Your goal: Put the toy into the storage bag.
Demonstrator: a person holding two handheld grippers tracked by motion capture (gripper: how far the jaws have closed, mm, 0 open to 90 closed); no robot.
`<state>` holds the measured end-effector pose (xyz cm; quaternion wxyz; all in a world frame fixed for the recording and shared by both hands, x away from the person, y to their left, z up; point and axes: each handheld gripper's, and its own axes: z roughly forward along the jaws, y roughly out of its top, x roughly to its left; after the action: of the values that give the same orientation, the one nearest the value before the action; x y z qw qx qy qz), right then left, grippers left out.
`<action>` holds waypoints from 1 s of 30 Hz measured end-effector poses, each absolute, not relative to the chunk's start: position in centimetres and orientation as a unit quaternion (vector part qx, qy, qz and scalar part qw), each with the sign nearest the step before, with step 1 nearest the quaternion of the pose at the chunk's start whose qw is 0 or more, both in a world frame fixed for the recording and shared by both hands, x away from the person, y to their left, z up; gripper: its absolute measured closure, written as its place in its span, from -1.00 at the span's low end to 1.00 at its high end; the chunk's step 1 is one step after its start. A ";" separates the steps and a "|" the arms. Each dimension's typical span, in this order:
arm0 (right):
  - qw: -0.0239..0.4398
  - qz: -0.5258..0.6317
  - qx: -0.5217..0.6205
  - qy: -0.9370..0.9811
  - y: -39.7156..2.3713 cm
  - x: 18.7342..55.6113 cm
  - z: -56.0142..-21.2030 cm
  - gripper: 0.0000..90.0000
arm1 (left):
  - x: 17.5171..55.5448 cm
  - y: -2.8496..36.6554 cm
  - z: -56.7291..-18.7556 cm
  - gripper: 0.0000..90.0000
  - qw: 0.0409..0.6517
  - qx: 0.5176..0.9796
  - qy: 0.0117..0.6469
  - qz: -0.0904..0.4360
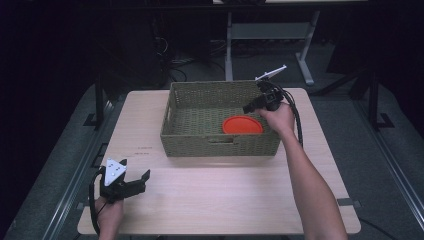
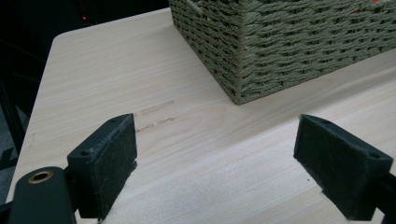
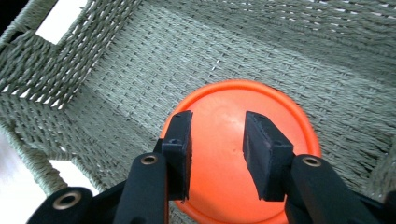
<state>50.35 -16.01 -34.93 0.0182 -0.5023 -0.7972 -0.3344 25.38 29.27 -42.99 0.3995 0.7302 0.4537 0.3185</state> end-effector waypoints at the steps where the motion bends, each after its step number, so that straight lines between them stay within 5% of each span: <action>1: 0.018 -0.334 -0.502 -0.797 -16.0 50.3 -34.9 0.36 | 25.4 29.3 -43.0 -0.72 0.399 0.730 0.454 0.319; 30: 0.064 -0.381 -0.471 -0.793 -16.8 47.8 -33.9 -0.06 | 25.3 29.0 -43.1 -0.72 0.397 0.736 0.447 0.319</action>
<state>47.84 -16.84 -33.94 0.0639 -0.4708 -0.7933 -0.3806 25.25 28.98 -43.06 0.3969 0.7357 0.4465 0.3190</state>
